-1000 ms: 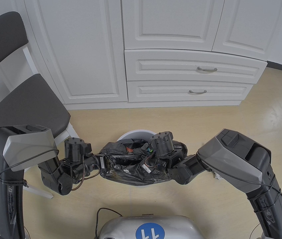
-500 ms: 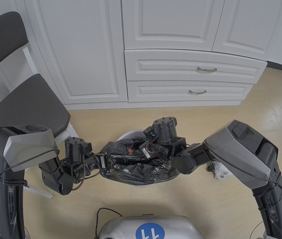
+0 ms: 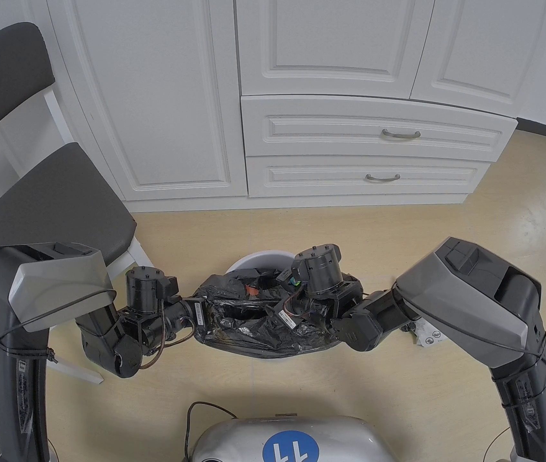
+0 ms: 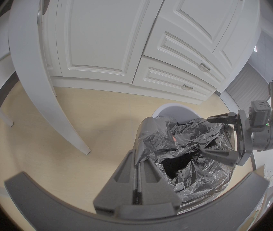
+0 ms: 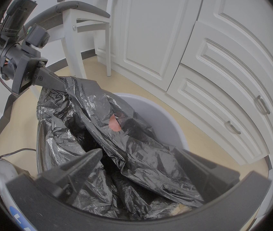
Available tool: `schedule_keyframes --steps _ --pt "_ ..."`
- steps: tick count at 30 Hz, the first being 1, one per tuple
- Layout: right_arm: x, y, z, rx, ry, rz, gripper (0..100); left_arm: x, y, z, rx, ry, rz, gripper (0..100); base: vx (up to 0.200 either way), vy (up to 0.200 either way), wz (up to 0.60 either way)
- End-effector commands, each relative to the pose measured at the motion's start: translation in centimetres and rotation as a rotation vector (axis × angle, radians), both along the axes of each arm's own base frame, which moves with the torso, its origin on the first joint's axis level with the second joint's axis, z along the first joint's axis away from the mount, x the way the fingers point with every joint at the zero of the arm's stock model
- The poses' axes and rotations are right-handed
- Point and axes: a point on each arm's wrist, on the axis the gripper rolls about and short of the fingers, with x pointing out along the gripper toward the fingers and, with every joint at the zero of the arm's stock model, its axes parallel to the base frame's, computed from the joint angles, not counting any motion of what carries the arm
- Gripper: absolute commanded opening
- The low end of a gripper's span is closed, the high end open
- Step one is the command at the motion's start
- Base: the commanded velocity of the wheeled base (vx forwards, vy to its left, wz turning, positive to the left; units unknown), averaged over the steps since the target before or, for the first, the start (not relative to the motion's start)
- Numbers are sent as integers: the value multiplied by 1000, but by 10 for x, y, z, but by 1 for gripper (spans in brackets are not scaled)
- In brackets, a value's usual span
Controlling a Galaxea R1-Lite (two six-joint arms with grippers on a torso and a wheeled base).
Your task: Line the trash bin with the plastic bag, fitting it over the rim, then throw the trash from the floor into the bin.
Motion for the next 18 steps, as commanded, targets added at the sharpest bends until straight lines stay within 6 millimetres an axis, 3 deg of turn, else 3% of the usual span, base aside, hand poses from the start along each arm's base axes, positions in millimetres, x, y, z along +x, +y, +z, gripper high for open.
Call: schedule_keyframes --steps 1,18 --pt "-2 5 -13 -13 17 11 100 0 0 -1 1 2 0 0 0 0 0" --pt "22 6 -51 -19 28 -16 100 0 0 -2 0 4 1 0 0 0 0"
